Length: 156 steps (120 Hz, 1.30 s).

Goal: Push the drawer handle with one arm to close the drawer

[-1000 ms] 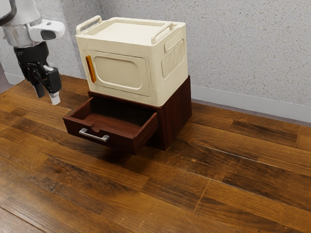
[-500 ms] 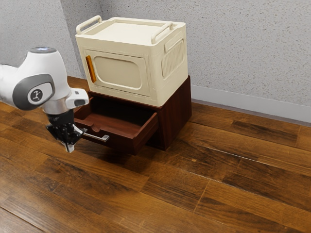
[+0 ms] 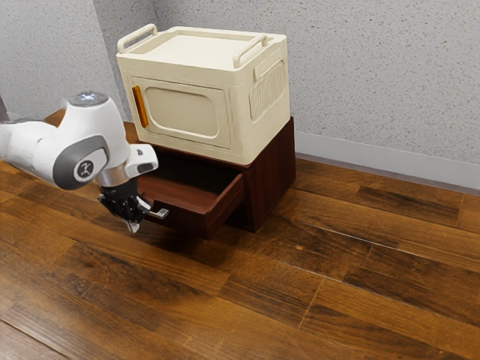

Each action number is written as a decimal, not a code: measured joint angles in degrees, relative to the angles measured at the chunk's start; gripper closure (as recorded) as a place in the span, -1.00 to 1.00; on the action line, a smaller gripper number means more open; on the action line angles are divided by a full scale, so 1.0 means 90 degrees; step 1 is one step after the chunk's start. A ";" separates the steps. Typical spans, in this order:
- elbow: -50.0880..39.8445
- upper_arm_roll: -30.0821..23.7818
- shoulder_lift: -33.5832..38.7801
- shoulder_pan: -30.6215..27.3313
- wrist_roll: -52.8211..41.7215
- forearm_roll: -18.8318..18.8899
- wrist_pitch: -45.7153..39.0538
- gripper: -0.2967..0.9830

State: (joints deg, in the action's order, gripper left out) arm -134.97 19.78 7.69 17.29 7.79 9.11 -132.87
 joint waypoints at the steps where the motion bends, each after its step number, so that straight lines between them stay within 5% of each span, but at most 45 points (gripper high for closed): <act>1: 0.0002 0.0000 -0.0012 0.0000 -0.0013 0.0002 -0.0028 0.69; 60: 0.0992 -0.0002 -0.1033 -0.0065 -0.0733 -0.0035 -0.0844 0.69; 156: 0.3129 -0.0001 -0.2829 -0.0084 -0.1830 -0.1311 -0.0926 0.68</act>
State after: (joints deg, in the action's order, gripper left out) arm -106.82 19.77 -17.77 16.53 -8.67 -2.69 -141.21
